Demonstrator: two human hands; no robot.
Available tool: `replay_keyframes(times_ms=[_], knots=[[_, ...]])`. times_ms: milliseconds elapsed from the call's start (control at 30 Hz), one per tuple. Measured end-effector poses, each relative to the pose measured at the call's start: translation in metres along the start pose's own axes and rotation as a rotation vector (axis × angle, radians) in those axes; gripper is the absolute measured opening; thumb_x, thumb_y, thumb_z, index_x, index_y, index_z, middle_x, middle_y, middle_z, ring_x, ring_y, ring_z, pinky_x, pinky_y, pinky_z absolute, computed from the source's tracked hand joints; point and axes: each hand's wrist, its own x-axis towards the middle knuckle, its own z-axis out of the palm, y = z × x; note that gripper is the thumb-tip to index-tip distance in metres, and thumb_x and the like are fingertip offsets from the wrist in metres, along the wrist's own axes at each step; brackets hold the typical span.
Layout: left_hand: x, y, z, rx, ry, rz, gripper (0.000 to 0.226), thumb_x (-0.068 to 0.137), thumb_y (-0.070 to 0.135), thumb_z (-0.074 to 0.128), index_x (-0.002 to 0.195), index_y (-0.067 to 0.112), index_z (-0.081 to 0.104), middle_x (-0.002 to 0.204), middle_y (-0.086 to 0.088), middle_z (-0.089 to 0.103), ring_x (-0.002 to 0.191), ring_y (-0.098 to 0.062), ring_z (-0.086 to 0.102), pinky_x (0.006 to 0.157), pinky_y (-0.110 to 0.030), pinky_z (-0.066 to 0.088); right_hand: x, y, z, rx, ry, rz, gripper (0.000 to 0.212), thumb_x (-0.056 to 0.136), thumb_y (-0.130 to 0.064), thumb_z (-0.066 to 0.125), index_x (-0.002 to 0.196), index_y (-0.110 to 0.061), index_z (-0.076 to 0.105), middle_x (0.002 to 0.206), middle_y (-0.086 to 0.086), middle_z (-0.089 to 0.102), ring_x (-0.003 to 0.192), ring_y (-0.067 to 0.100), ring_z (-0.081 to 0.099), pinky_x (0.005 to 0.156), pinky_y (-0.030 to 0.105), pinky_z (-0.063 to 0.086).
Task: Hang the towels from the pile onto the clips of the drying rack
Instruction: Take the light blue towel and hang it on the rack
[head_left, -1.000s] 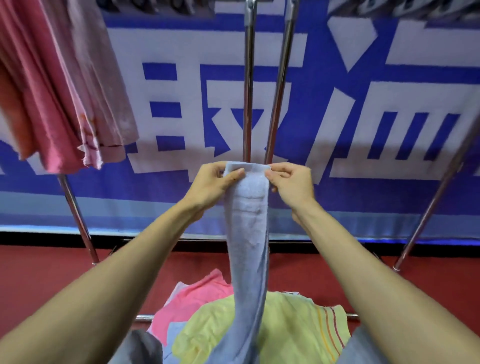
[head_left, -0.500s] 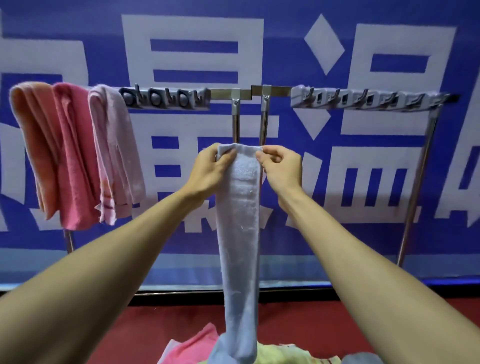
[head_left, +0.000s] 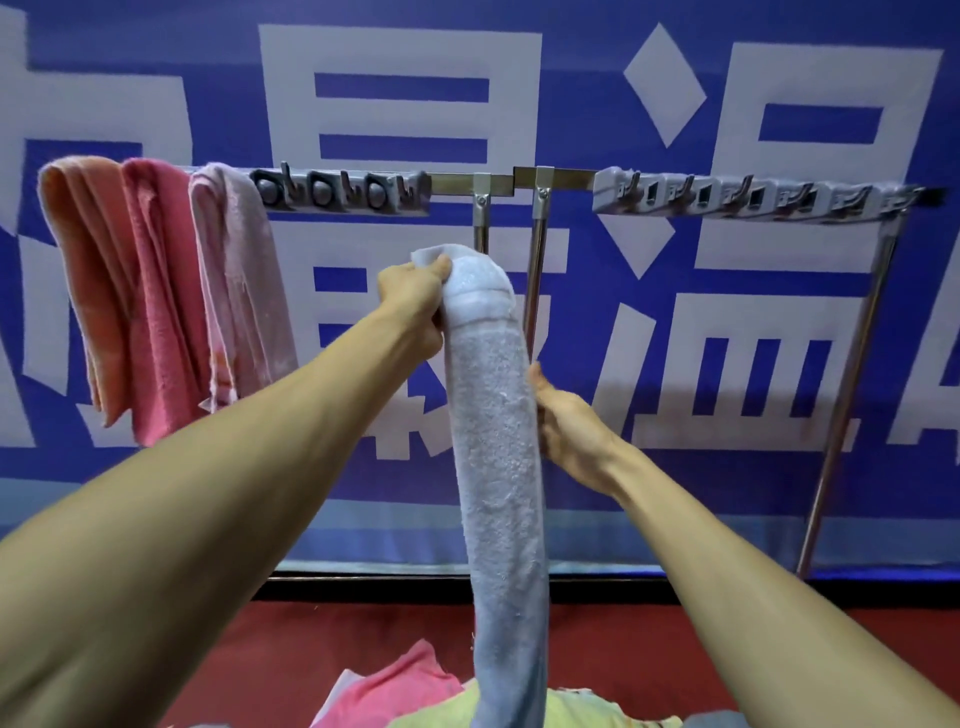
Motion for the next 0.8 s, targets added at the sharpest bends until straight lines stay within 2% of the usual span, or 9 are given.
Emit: replay_keyframes(times_ms=[133,233,300,400,467,567,667,733,800], knots=[[0.013,0.001,-0.012,-0.121,0.126,-0.089,0.041,0.090,0.005,0.060,0.130,0.005,0.047,0.115,-0.021,0.062,0.092,-0.037,0.066,0.056,-0.057,0.056,-0.004,0.015,-0.004,-0.288,-0.027,0.028,0.037,0.091,-0.020,0.063,0.115,0.009,0.057,0.108,0.034,0.060,0.093,0.023,0.063,0.095,0.050,0.048],[0.024,-0.004,-0.029,-0.162,0.269,-0.158,0.031,0.092,0.002,0.052,0.123,0.006,0.053,0.115,-0.019,0.064,0.086,-0.032,0.067,0.055,-0.048,0.058,-0.009,0.015,-0.002,-0.382,-0.075,0.022,0.024,0.093,-0.008,0.057,0.108,0.012,0.058,0.090,0.015,0.052,0.084,0.023,0.048,0.077,0.044,0.050],[0.022,-0.014,-0.043,-0.131,0.285,-0.171,0.020,0.096,0.007,0.044,0.110,0.004,0.058,0.116,-0.014,0.065,0.074,-0.022,0.062,0.060,-0.034,0.056,-0.010,0.010,0.001,-0.401,-0.075,0.002,0.016,0.093,-0.003,0.053,0.102,0.005,0.064,0.086,0.011,0.055,0.080,0.022,0.052,0.072,0.035,0.046],[0.014,-0.041,-0.058,-0.002,0.280,-0.115,0.040,0.097,0.012,0.041,0.135,0.001,0.045,0.098,-0.008,0.059,0.062,-0.013,0.048,0.058,-0.027,0.049,-0.009,-0.001,0.010,-0.338,-0.070,-0.012,0.021,0.095,-0.002,0.050,0.107,-0.006,0.067,0.090,0.007,0.069,0.080,0.012,0.064,0.072,0.026,0.051],[0.009,-0.067,-0.071,-0.049,0.290,-0.187,0.043,0.097,0.010,0.040,0.138,-0.001,0.043,0.105,-0.010,0.064,0.064,-0.013,0.053,0.069,-0.030,0.055,-0.005,-0.010,0.015,-0.271,-0.025,-0.039,0.024,0.097,-0.004,0.048,0.112,-0.006,0.066,0.088,0.007,0.069,0.075,0.010,0.065,0.066,0.024,0.052],[-0.001,-0.110,-0.084,-0.013,0.139,-0.410,0.037,0.096,0.016,0.038,0.121,-0.004,0.056,0.106,-0.018,0.068,0.085,-0.028,0.066,0.064,-0.037,0.056,0.008,-0.026,0.023,-0.203,0.054,-0.064,0.024,0.097,-0.005,0.046,0.111,-0.004,0.067,0.090,0.010,0.068,0.076,0.014,0.063,0.067,0.028,0.053],[-0.019,-0.137,-0.091,0.383,-0.135,-0.505,0.038,0.095,0.042,0.043,0.091,0.009,0.060,0.083,-0.009,0.063,0.069,-0.023,0.059,0.061,-0.030,0.052,0.025,-0.039,0.028,-0.182,0.124,-0.034,0.022,0.097,-0.007,0.048,0.106,-0.003,0.068,0.093,0.011,0.066,0.079,0.018,0.059,0.074,0.033,0.049],[-0.025,-0.142,-0.089,0.478,-0.233,-0.438,0.047,0.093,0.055,0.042,0.091,0.014,0.064,0.088,-0.005,0.067,0.074,-0.020,0.060,0.071,-0.032,0.051,0.034,-0.044,0.028,-0.170,0.171,-0.014,0.023,0.097,-0.007,0.048,0.103,-0.002,0.069,0.088,0.009,0.065,0.076,0.016,0.058,0.074,0.034,0.051],[-0.027,-0.138,-0.085,0.328,-0.278,-0.331,0.057,0.093,0.062,0.037,0.106,0.017,0.068,0.101,-0.003,0.073,0.090,-0.018,0.068,0.082,-0.036,0.053,0.040,-0.047,0.026,-0.090,0.216,0.009,0.023,0.097,-0.006,0.047,0.103,-0.003,0.069,0.084,0.006,0.065,0.076,0.015,0.060,0.077,0.035,0.055]])
